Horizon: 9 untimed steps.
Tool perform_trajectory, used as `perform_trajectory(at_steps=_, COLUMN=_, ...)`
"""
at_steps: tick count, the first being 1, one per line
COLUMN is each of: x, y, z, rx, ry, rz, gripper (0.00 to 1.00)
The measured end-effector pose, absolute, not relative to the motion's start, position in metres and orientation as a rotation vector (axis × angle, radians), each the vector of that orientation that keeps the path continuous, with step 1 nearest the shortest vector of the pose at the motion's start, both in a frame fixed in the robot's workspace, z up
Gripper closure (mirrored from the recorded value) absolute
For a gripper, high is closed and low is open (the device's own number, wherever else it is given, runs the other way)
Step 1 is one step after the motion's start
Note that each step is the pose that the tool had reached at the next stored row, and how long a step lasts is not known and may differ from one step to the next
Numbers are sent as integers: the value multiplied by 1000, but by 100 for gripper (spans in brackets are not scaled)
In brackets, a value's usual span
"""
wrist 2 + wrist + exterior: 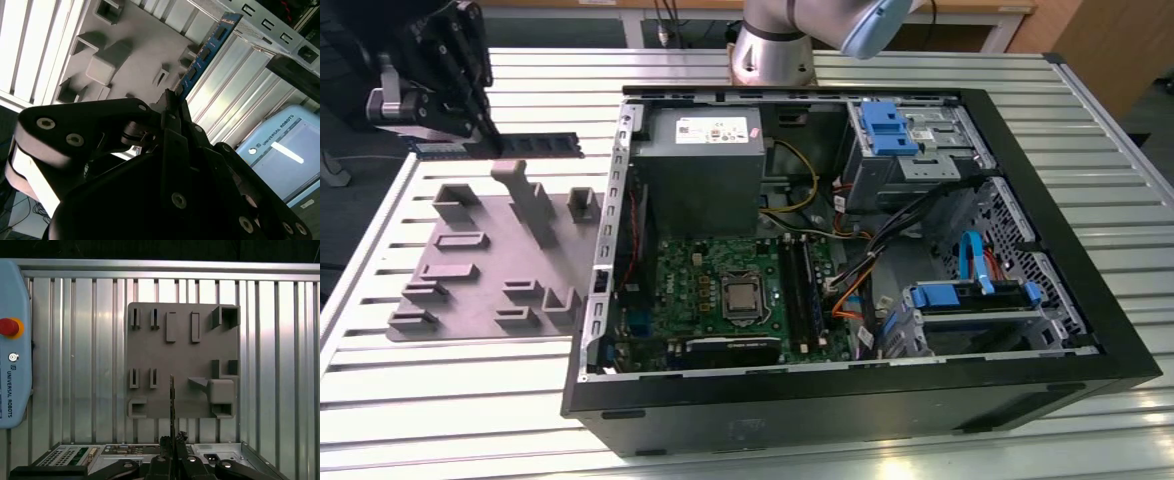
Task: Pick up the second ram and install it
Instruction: 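Pick up the second ram and move it above second insertion slot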
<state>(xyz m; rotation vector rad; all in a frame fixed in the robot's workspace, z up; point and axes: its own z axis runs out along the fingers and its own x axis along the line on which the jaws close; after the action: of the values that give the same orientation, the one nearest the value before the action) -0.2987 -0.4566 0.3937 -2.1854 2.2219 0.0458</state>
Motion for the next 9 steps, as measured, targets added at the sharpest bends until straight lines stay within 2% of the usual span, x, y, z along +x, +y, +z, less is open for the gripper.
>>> perform_trajectory(at_steps=9, x=-279, y=-457, z=394, rx=-2186, ry=2222, rz=46, gripper=86)
